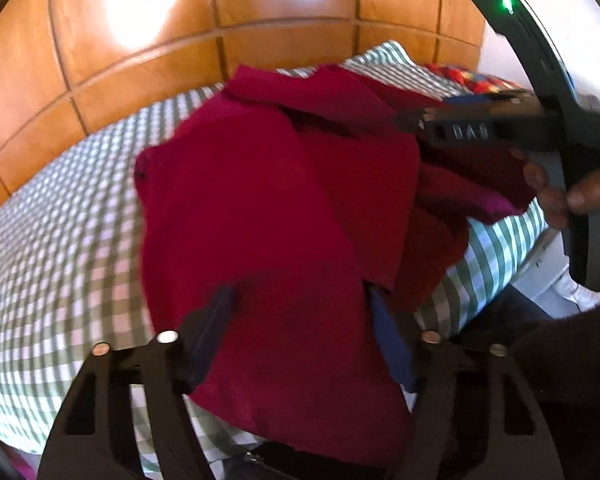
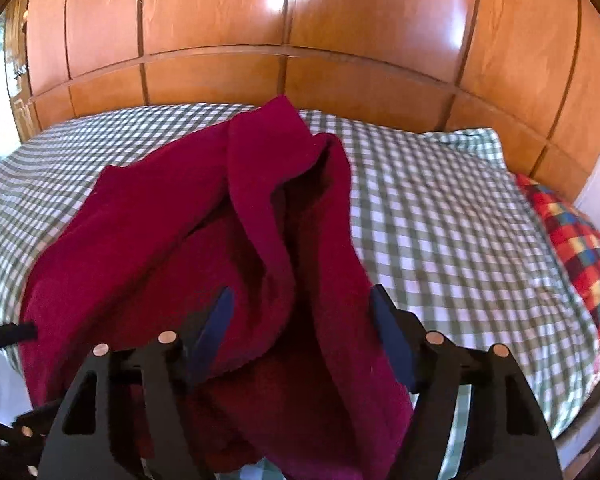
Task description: Fold small clothes
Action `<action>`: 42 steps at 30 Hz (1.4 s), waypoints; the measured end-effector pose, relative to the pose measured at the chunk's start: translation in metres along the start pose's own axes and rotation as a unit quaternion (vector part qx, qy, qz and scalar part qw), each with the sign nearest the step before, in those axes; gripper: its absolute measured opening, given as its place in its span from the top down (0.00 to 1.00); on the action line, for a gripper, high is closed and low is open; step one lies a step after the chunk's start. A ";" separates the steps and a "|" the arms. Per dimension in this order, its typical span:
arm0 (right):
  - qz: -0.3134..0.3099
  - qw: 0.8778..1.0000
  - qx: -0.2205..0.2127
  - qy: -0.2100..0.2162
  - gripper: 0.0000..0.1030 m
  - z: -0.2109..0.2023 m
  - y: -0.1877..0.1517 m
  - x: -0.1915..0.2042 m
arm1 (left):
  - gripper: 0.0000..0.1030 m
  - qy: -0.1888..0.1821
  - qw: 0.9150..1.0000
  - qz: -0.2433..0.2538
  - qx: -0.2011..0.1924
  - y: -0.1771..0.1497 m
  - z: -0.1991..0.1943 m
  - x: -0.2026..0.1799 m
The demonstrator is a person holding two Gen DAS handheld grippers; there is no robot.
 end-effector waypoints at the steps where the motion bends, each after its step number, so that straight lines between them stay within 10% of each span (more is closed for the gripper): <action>1: -0.007 1.000 -0.001 0.006 0.45 0.002 0.002 0.001 | 0.47 -0.001 1.000 0.002 0.001 -0.001 0.001 -0.001; 5: -0.016 0.999 0.016 0.027 0.90 0.014 0.008 0.000 | 0.88 -0.022 1.000 -0.018 0.007 -0.001 0.004 0.007; 10: 0.046 0.997 0.008 0.066 0.92 0.004 0.020 -0.037 | 0.92 -0.088 0.990 -0.111 -0.025 0.006 -0.019 0.053; 14: 0.074 0.997 -0.035 -0.006 0.92 0.007 0.034 -0.084 | 0.93 -0.085 0.978 -0.179 -0.061 0.019 -0.034 0.101; 22: 0.174 0.980 0.022 -0.098 0.99 0.059 0.046 -0.196 | 0.93 0.086 0.953 -0.272 -0.100 0.073 -0.035 0.222; 25: 0.210 0.972 0.019 -0.103 0.94 0.057 0.047 -0.217 | 0.92 0.191 0.929 -0.311 -0.059 0.089 -0.016 0.268; 28: 0.200 0.978 -0.011 -0.059 0.39 0.034 0.047 -0.199 | 0.83 0.245 0.897 -0.366 -0.033 0.090 -0.004 0.302; 30: 0.170 0.985 -0.014 -0.006 0.33 0.026 0.044 -0.171 | 0.62 0.252 0.882 -0.397 -0.039 0.084 -0.006 0.309; 33: 0.155 0.983 0.026 0.096 0.34 0.030 0.026 -0.129 | 0.51 0.215 0.888 -0.404 -0.052 0.075 -0.005 0.297; 37: 0.157 0.964 0.085 0.197 0.42 0.049 0.001 -0.066 | 0.51 0.145 0.922 -0.356 -0.046 0.053 0.002 0.243; 42: 0.106 0.967 0.093 0.211 0.90 0.059 0.003 -0.011 | 0.46 0.017 0.944 -0.329 -0.015 0.023 0.018 0.177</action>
Point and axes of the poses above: each gripper's, at about its wrist camera, not at the fingertips, and z roughly the way its jaws point, x to its left, y to its top, the point moved 1 cm from there along z, roughly the way its jaws point, and after that the axes turned 5 degrees about y, right-handed, at the moved point
